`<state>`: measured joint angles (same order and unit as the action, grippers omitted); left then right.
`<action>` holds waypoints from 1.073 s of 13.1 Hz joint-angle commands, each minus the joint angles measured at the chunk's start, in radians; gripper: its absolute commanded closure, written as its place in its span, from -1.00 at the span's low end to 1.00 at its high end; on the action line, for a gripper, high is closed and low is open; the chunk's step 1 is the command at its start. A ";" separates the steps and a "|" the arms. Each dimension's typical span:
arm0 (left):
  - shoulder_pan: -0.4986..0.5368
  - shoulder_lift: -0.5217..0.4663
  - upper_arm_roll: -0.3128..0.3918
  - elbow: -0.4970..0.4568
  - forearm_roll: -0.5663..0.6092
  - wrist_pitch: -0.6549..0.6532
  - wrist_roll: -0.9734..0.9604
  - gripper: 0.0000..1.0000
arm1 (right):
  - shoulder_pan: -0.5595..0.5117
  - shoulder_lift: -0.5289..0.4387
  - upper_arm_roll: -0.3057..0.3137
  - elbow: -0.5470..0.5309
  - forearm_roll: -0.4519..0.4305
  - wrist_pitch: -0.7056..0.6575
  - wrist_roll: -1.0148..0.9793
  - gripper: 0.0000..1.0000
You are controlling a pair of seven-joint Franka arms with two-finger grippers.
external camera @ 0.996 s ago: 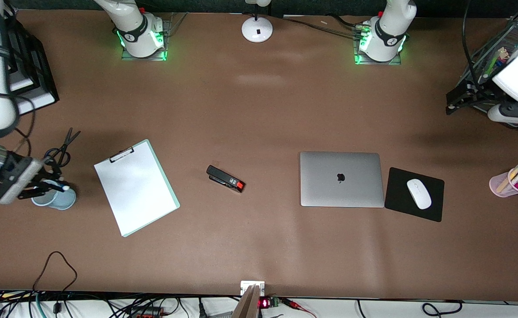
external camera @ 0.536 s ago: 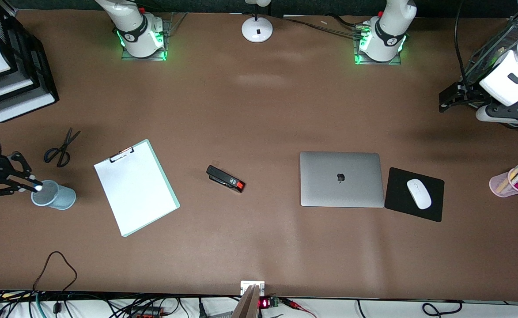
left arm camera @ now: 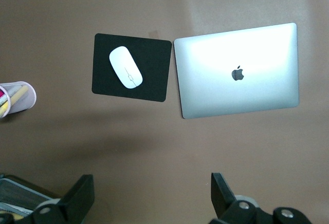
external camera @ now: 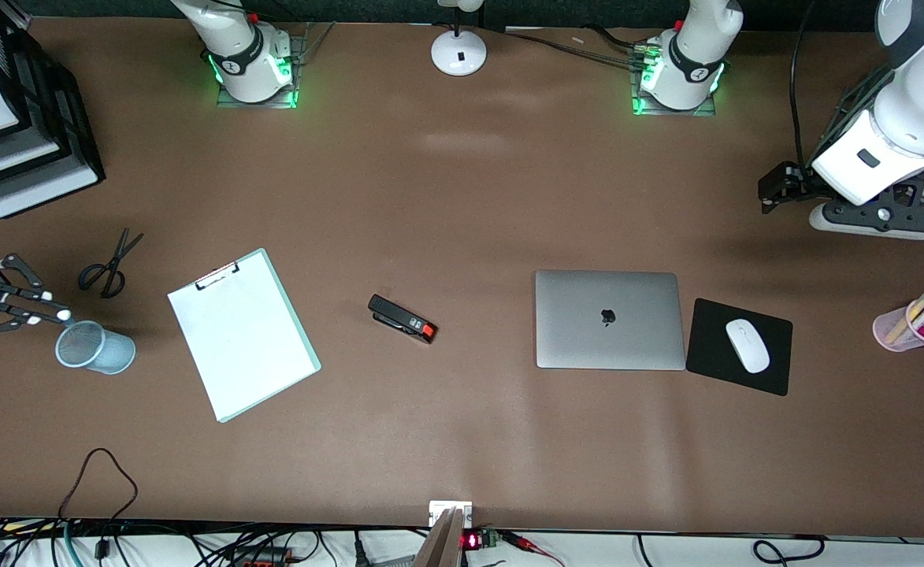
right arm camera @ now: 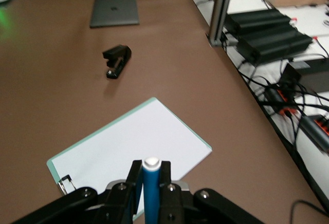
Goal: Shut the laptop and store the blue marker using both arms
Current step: 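Carry the blue marker over the light blue cup with the right gripper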
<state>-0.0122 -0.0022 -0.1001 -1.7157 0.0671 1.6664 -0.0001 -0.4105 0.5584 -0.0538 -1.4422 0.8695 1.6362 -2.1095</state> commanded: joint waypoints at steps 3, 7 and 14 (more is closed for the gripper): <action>0.009 0.008 -0.007 0.025 0.014 -0.016 0.003 -1.00 | -0.045 0.142 0.017 0.155 0.072 -0.084 -0.102 0.98; -0.002 0.008 -0.021 0.031 0.016 -0.022 -0.007 -1.00 | -0.066 0.199 0.017 0.227 0.080 -0.081 -0.113 0.98; -0.002 0.005 -0.038 0.033 0.017 -0.019 -0.011 -1.00 | -0.105 0.264 0.015 0.232 0.078 -0.078 -0.118 0.96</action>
<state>-0.0124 -0.0023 -0.1246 -1.7076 0.0671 1.6644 -0.0004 -0.4965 0.7837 -0.0521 -1.2522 0.9281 1.5834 -2.2159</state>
